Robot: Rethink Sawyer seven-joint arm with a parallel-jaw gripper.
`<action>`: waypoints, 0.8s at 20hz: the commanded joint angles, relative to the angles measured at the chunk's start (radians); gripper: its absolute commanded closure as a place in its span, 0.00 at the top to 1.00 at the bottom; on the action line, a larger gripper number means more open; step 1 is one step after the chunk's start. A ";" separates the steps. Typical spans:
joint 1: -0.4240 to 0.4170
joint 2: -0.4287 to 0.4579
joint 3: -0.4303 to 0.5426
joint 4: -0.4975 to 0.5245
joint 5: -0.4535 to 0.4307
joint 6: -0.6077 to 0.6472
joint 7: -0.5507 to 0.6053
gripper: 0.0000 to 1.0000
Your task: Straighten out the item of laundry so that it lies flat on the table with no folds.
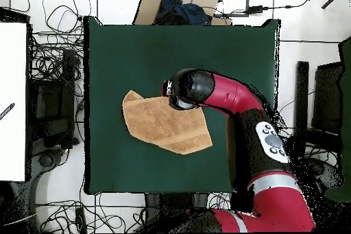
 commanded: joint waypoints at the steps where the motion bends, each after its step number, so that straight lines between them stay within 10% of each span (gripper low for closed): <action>1: -0.016 0.046 0.026 0.038 0.000 0.079 0.057 1.00; 16: -0.095 0.139 0.058 -0.051 -0.026 0.123 -0.046 1.00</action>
